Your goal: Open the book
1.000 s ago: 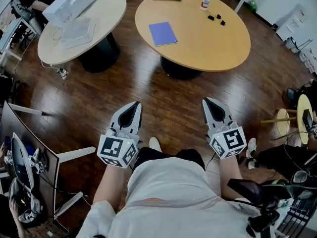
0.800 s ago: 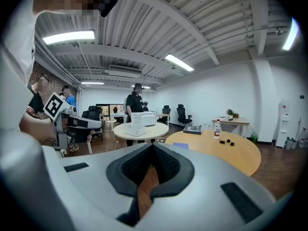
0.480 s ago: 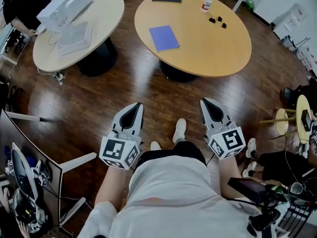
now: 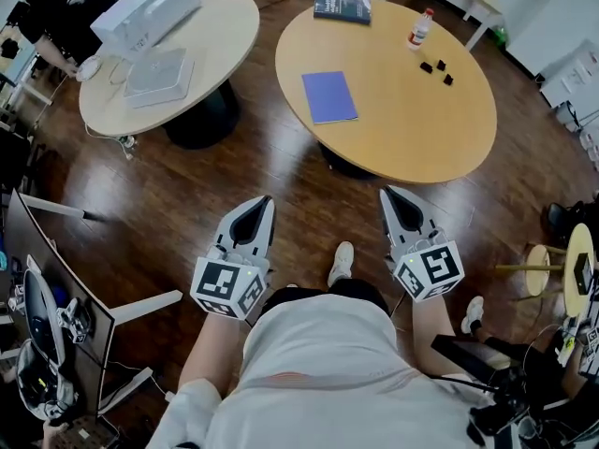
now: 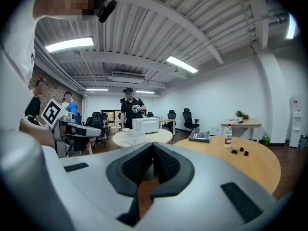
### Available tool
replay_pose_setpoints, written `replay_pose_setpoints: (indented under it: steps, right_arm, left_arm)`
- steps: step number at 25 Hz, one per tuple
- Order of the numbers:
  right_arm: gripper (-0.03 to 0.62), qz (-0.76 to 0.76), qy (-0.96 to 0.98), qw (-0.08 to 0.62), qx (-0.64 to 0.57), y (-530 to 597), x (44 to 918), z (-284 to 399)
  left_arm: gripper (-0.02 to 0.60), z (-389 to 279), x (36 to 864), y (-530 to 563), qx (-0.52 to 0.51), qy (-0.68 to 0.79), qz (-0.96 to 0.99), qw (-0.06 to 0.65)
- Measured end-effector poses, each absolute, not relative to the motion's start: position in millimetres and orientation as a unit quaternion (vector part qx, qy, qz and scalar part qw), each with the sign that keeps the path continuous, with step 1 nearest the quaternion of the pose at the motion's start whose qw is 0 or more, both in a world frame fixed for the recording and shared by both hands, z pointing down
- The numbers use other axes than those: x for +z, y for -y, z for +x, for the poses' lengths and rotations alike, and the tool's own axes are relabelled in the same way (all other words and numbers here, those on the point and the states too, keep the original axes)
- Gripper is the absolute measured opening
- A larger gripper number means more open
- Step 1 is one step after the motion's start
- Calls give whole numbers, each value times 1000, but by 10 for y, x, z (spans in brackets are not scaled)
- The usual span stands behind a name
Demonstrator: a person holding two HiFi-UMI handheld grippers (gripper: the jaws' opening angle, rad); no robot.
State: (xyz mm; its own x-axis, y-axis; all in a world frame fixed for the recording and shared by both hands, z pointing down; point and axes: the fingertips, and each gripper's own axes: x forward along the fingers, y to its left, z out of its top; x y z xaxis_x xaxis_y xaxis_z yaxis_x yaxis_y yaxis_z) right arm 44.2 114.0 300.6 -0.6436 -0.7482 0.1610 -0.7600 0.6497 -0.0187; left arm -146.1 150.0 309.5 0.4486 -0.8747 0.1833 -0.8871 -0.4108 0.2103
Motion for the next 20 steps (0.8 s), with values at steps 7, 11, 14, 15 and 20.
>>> replay_pose_setpoints:
  steps: [7, 11, 14, 15, 20]
  right_arm:
    - [3, 398, 914, 71, 46, -361, 3041, 852]
    - [3, 380, 921, 72, 53, 74, 3120, 1101]
    - [3, 366, 925, 76, 65, 318, 3206, 1251]
    - [3, 362, 927, 78, 67, 390, 3240, 1288]
    - [3, 353, 929, 70, 84, 659, 3404, 1416]
  left_arm:
    - [11, -1085, 3085, -799, 26, 547, 825, 141]
    - [11, -838, 3100, -408, 31, 565, 811, 145]
    - [11, -675, 3154, -194, 39, 580, 800, 146]
    - [11, -629, 3182, -139, 42, 584, 797, 148]
    - [11, -449, 3337, 70, 64, 586, 791, 163]
